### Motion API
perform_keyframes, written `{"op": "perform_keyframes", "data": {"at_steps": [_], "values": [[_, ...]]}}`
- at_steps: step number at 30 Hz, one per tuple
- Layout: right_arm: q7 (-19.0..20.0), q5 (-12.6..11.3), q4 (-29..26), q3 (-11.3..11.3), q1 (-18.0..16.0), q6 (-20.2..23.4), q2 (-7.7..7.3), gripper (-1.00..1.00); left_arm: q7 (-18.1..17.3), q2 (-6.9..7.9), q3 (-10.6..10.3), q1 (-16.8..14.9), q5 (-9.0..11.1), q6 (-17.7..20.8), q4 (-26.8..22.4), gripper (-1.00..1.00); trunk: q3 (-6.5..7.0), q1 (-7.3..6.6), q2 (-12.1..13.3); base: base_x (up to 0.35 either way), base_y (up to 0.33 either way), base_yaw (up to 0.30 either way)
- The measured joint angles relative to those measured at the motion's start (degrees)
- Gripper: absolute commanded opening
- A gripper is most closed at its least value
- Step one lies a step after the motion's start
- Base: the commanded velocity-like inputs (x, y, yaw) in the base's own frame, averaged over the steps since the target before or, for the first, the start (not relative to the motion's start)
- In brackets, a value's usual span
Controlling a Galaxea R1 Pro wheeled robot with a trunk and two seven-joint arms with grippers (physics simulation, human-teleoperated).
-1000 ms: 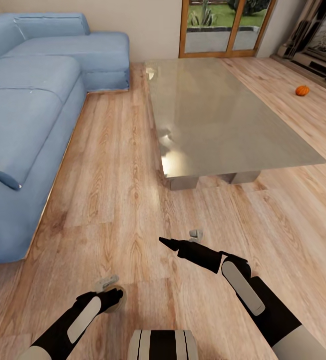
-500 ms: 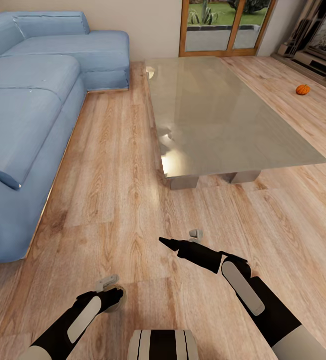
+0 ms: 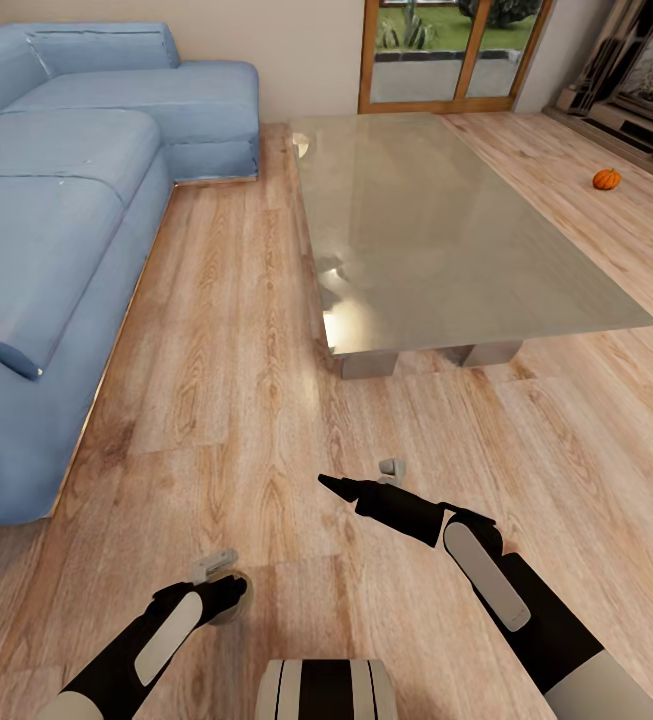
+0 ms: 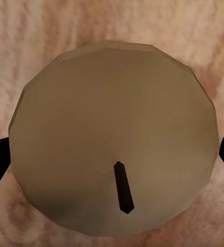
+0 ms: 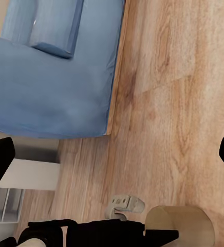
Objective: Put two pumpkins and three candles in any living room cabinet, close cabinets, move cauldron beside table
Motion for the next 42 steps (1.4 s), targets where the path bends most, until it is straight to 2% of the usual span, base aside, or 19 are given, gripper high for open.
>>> {"op": "perform_keyframes", "data": {"at_steps": [9, 20, 38, 40, 41, 42], "values": [[-0.01, 0.0, 0.07, 0.0, 0.0, 0.0, 0.0, 1.0, 0.02, 0.0, -0.01, 0.0, 0.05, -0.05, 0.02, -1.0, 0.0, 0.0, 0.0, 0.0, 0.0, 0.0], [-0.09, 0.0, 0.07, 0.0, 0.0, 0.0, 0.0, 1.0, -0.11, 0.2, 0.32, 0.02, 1.03, -0.28, -0.06, -1.0, 0.0, 0.0, 0.0, 0.0, 0.0, 0.0], [-0.09, 0.0, 0.17, 0.0, 0.0, -0.09, 0.0, 1.0, -0.06, 0.06, 0.06, -0.02, 0.39, -0.51, 0.06, -1.0, 0.0, -0.02, -0.01, 0.0, 0.0, 0.0], [-0.09, 0.0, 0.16, 0.0, 0.0, -0.09, 0.0, 1.0, -0.1, -0.01, 0.04, 0.03, 1.61, -1.82, 0.88, -1.0, 0.43, -0.05, 0.03, 0.0, 0.0, 0.0], [-0.09, -0.03, 0.16, 0.0, 0.0, -0.09, 0.0, 1.0, 0.0, 0.02, 0.24, 0.01, -0.33, -2.92, 0.83, -1.0, 0.66, -0.07, 0.04, 0.0, 0.0, 0.0], [-0.09, -0.06, 0.16, 0.0, 0.0, -0.09, 0.0, 1.0, -0.04, 0.0, 0.24, 0.03, 0.06, -3.14, 0.87, -1.0, 0.87, -0.1, 0.06, 0.0, 0.0, 0.0]]}}
